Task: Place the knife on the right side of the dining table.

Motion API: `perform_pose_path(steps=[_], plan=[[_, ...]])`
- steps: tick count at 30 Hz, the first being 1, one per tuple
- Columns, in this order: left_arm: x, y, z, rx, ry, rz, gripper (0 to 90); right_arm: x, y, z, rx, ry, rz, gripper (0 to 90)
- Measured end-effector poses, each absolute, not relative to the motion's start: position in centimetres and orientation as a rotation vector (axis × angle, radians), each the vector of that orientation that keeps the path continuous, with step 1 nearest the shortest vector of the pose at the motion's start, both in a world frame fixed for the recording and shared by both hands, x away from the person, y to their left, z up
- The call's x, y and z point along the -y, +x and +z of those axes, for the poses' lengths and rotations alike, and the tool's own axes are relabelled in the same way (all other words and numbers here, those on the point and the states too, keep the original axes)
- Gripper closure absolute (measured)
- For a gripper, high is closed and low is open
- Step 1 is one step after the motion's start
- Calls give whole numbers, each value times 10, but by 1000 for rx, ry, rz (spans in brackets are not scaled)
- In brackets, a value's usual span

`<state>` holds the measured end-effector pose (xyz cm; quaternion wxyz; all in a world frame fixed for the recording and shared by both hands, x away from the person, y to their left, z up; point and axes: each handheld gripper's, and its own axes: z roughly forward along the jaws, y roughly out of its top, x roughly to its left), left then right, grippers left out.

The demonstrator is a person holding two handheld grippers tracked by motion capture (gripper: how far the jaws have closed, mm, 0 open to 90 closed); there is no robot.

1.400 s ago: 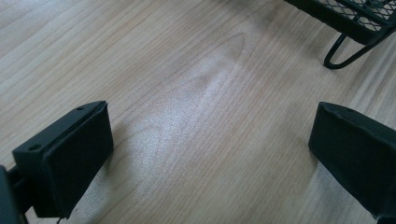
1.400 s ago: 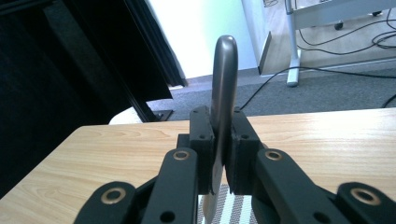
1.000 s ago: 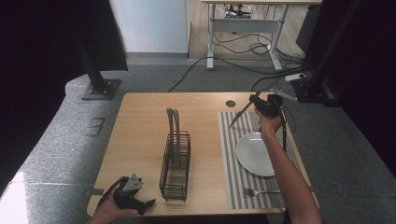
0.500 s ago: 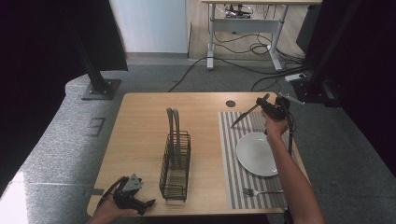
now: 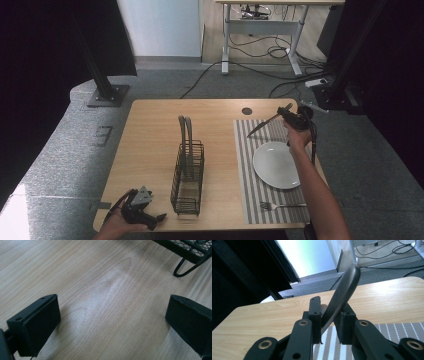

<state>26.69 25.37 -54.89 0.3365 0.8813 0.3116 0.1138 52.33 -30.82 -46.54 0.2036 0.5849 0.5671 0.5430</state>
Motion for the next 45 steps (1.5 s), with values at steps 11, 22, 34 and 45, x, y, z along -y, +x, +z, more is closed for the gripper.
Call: perform_pose_path(steps=[11, 22, 34, 45], plan=[[-254, 267, -549, -813, 2298, 297, 0, 322, 523, -476, -1585, 1667, 1466, 716], [-254, 267, -549, -812, 2298, 297, 0, 331, 524, -482, -1619, 1705, 1422, 678], [-254, 267, -549, -813, 2297, 297, 0, 342, 526, -501, -1605, 1789, 1412, 631], [-254, 267, -549, -813, 2297, 297, 0, 346, 525, -509, -1622, 1833, 1369, 583]])
